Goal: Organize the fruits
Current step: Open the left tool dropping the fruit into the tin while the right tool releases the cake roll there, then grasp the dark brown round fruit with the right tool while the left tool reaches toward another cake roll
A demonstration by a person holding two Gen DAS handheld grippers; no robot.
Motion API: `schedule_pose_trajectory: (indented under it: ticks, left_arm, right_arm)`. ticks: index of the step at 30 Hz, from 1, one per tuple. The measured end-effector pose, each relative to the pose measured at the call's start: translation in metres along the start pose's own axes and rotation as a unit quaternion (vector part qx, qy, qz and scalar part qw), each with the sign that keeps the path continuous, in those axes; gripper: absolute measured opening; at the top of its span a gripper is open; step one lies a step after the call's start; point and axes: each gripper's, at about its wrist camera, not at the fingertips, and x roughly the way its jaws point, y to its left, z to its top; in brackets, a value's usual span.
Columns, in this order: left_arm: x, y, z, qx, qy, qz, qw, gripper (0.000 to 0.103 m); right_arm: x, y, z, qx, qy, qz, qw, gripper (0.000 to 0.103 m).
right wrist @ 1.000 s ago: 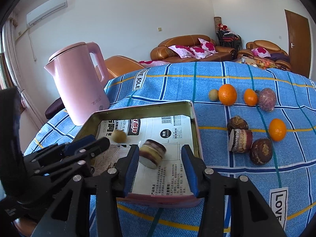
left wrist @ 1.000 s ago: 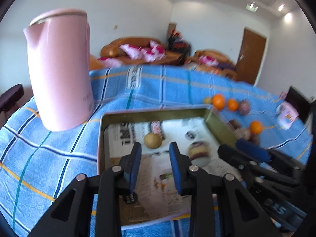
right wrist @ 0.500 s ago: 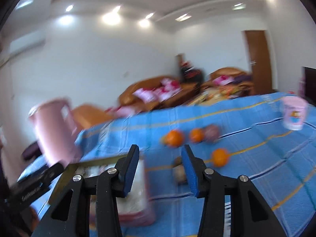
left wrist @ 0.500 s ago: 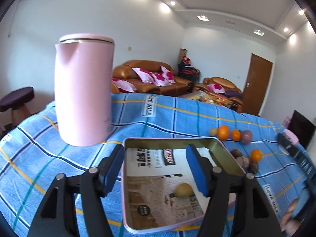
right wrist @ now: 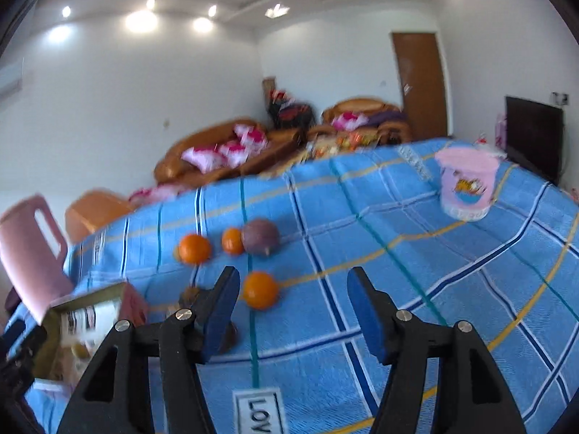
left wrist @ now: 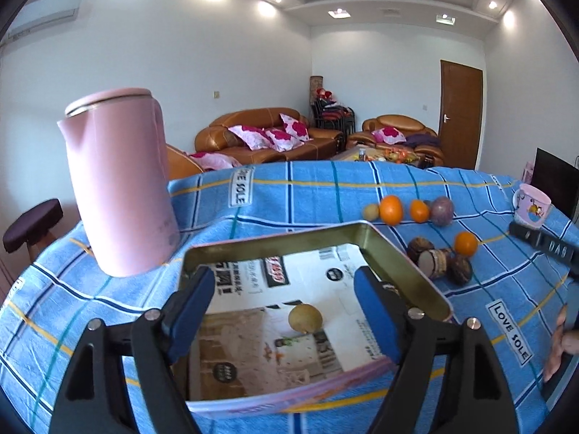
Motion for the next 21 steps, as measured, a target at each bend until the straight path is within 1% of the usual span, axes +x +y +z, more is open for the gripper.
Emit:
schedule_pose_trajectory:
  ticks: [4,7,9,11,14,17,21]
  left_arm:
    - [0.003,-0.012,0.0,-0.004,0.017,-0.008,0.9998,0.082]
    - [0.001,-0.027,-0.001,0.017,0.014,0.001,0.9998,0.082]
    - [0.001,-0.035,-0.001,0.026,0.015,0.001,0.9995,0.082]
    - [0.002,-0.038,-0.001,0.028,0.019,0.001,0.9994,0.082]
    - [0.003,-0.041,0.002,0.025,0.024,0.0,0.9994,0.082]
    - [0.004,-0.044,0.006,0.024,0.025,0.002,0.9994,0.082]
    - [0.01,-0.056,0.012,0.031,0.029,0.001,0.9991,0.082]
  right_arm:
    - [0.01,0.008,-0.01,-0.028,0.05,0.05,0.997,0.064]
    - [0.015,0.025,-0.013,-0.062,0.079,0.094,0.991,0.064]
    - [0.022,0.036,-0.014,-0.085,0.1,0.109,0.985,0.064]
    - [0.03,0.043,-0.016,-0.107,0.115,0.11,0.981,0.064]
    - [0.044,0.05,-0.018,-0.133,0.136,0.098,0.977,0.064]
    - [0.054,0.049,-0.018,-0.128,0.155,0.094,0.975,0.064]
    - [0.065,0.053,-0.016,-0.132,0.174,0.106,0.97,0.064]
